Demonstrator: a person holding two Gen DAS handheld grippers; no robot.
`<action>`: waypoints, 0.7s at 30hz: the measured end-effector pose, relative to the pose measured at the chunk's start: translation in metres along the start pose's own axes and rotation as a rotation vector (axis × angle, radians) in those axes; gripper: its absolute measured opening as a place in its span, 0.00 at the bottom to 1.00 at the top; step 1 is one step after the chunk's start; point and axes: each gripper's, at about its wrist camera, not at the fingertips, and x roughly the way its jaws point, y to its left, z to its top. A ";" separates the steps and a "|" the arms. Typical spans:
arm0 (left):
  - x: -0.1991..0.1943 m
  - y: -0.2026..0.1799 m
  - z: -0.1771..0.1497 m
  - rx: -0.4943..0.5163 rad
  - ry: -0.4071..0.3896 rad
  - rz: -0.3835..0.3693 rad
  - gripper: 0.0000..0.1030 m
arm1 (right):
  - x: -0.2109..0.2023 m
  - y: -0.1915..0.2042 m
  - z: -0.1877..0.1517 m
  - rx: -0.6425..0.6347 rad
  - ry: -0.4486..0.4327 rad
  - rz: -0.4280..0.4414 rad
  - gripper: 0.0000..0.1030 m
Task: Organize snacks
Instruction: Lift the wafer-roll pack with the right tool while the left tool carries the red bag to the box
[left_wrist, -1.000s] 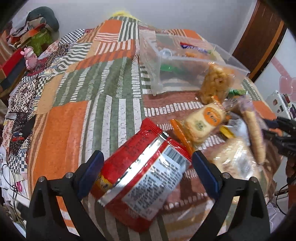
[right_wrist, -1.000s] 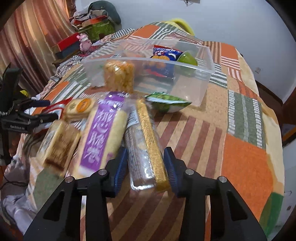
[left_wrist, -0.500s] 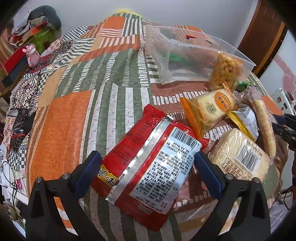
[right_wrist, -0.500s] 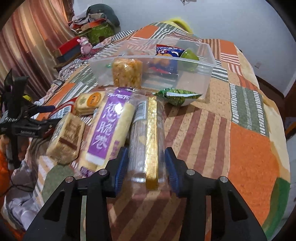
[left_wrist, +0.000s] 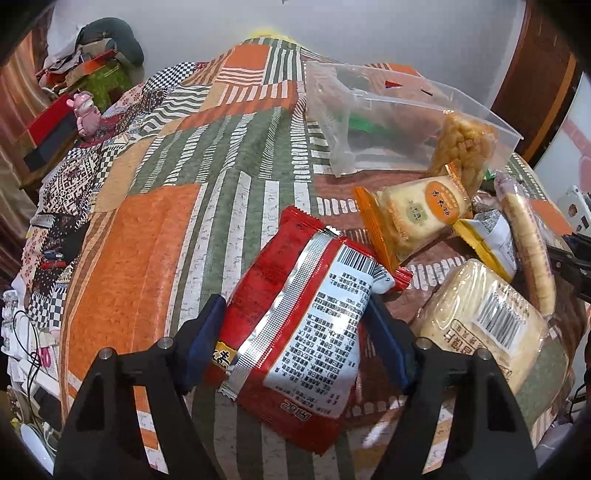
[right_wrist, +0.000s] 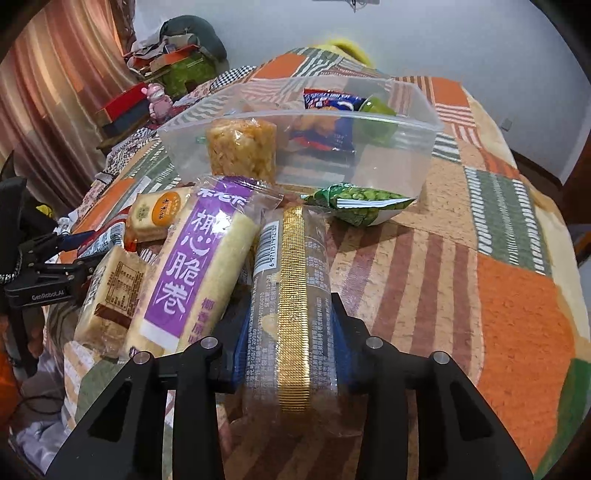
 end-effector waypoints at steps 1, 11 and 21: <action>-0.003 0.000 -0.001 -0.003 -0.003 -0.001 0.73 | -0.003 -0.001 -0.001 -0.001 -0.007 -0.003 0.32; -0.048 -0.003 0.024 -0.013 -0.126 -0.003 0.73 | -0.048 -0.010 0.006 0.016 -0.121 -0.024 0.32; -0.084 -0.019 0.084 0.001 -0.286 -0.037 0.73 | -0.073 -0.017 0.045 0.022 -0.251 -0.051 0.32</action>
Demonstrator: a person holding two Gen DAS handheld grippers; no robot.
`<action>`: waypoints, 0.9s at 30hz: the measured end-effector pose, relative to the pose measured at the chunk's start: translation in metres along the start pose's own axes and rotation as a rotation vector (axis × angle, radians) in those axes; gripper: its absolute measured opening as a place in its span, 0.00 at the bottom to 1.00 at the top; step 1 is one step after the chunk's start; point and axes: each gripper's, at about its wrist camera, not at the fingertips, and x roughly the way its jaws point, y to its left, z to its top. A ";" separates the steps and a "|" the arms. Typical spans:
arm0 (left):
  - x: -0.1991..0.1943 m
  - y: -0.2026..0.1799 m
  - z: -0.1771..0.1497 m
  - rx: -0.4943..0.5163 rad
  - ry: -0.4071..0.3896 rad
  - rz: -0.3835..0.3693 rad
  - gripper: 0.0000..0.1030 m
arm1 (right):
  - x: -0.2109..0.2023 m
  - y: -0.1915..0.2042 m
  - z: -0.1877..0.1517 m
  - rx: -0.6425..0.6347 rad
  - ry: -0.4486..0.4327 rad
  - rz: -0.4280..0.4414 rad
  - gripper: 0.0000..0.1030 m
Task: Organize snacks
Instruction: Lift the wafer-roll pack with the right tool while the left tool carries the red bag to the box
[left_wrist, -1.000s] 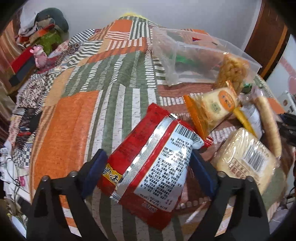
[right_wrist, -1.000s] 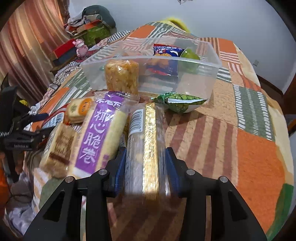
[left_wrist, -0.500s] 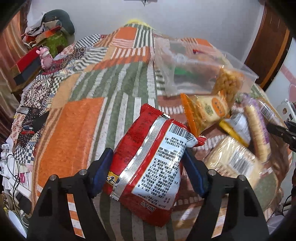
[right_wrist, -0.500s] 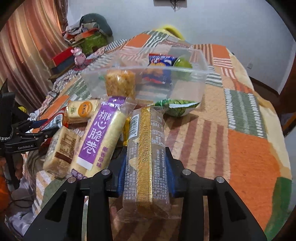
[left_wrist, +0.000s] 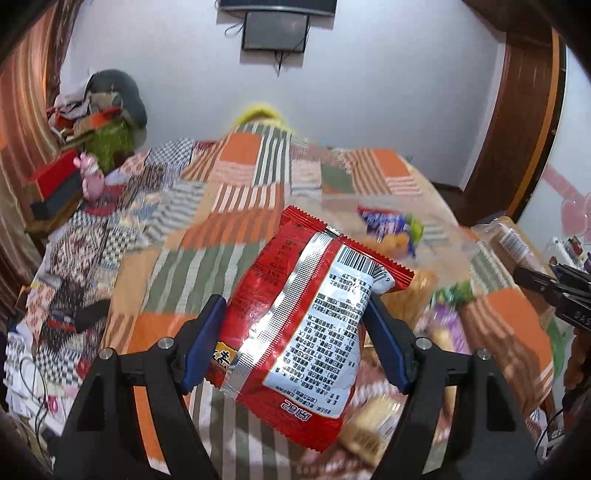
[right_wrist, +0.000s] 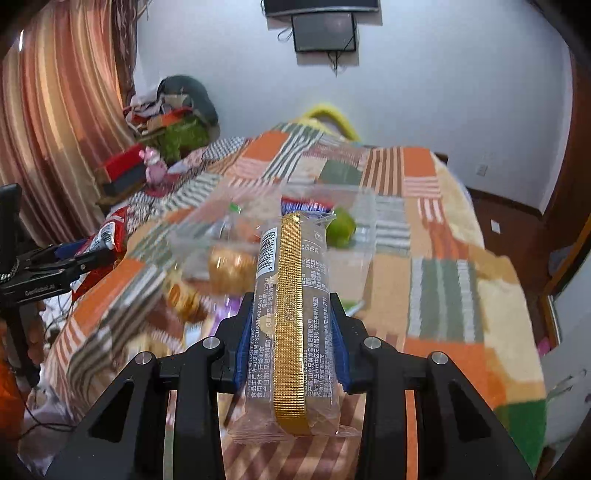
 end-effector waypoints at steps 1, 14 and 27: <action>0.001 -0.003 0.007 0.004 -0.009 -0.007 0.73 | 0.002 -0.002 0.006 0.002 -0.014 -0.003 0.32; 0.074 -0.029 0.057 0.030 0.001 -0.023 0.73 | 0.052 -0.014 0.064 0.009 -0.065 -0.051 0.32; 0.147 -0.041 0.062 0.034 0.101 -0.041 0.73 | 0.122 -0.020 0.064 -0.014 0.069 -0.079 0.33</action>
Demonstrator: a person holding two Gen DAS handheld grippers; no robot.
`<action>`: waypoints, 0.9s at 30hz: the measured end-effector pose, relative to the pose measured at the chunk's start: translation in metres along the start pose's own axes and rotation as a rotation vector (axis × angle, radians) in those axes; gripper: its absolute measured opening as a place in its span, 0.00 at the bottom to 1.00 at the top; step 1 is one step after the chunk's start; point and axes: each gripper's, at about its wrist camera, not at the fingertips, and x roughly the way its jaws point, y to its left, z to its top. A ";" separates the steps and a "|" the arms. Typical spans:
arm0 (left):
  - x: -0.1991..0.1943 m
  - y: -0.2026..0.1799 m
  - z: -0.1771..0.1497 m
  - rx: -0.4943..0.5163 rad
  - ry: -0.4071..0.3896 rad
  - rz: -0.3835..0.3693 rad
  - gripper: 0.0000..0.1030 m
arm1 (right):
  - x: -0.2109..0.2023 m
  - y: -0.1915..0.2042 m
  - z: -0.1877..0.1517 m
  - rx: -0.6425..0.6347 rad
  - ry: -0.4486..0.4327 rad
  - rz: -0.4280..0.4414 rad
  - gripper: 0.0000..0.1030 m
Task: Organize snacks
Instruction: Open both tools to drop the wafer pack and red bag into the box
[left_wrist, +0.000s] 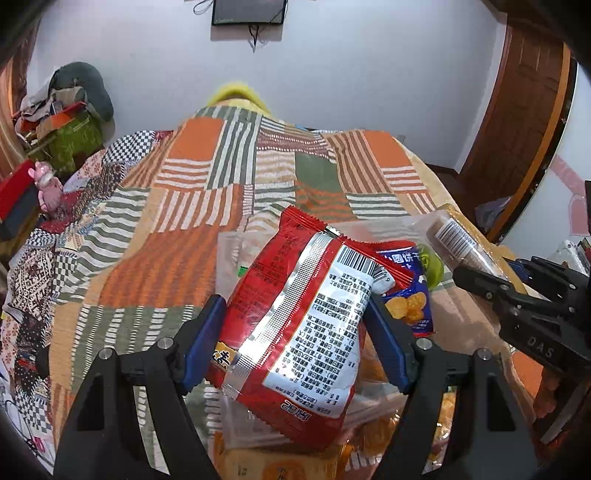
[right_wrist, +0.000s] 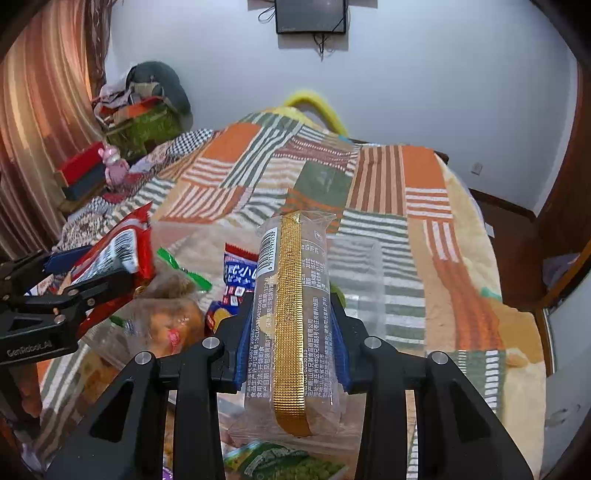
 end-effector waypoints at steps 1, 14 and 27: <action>0.001 -0.001 0.000 0.004 -0.005 0.008 0.73 | 0.000 0.000 -0.001 -0.004 0.001 -0.002 0.33; -0.047 -0.011 -0.007 0.047 -0.036 0.013 0.79 | -0.038 0.005 -0.011 -0.024 -0.023 0.015 0.36; -0.111 -0.015 -0.081 0.059 -0.003 -0.001 0.91 | -0.091 0.023 -0.049 -0.049 -0.037 0.059 0.42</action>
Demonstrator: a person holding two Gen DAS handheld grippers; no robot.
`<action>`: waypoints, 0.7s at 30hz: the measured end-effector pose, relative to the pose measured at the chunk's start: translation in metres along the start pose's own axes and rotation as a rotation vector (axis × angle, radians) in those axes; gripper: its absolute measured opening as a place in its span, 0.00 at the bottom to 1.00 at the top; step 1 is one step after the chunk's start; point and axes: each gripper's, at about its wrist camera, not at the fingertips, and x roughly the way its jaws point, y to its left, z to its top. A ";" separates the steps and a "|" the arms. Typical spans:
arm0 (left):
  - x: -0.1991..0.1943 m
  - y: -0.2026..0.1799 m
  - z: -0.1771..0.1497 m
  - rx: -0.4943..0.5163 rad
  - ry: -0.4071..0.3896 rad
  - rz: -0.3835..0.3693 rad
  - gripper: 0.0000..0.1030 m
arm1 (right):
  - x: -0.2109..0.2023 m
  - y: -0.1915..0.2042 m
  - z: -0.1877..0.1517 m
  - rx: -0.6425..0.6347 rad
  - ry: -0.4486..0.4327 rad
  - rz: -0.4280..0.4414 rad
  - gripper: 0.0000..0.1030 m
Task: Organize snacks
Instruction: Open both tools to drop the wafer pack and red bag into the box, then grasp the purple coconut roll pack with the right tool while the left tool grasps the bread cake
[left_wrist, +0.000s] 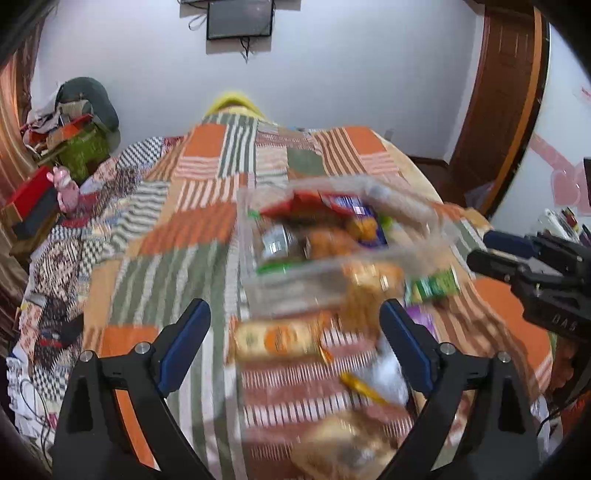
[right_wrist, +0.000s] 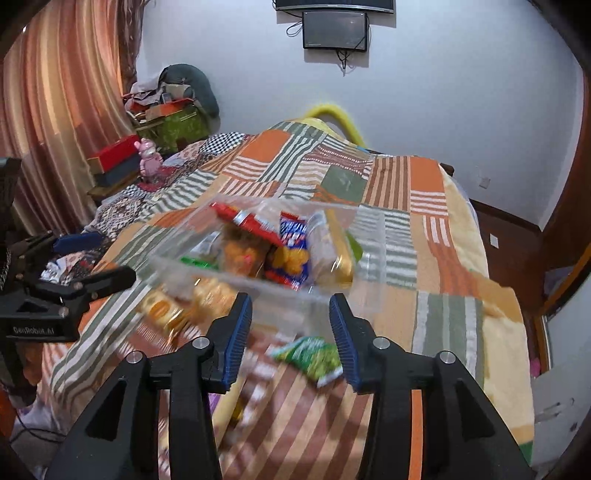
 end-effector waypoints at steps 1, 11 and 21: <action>-0.001 -0.001 -0.006 0.000 0.011 -0.004 0.91 | -0.003 0.001 -0.004 0.001 0.002 0.005 0.43; 0.008 -0.014 -0.074 -0.007 0.132 -0.032 0.91 | -0.011 0.013 -0.052 0.040 0.058 0.060 0.52; 0.002 0.016 -0.102 -0.085 0.165 -0.036 0.93 | 0.008 0.036 -0.068 0.064 0.125 0.100 0.52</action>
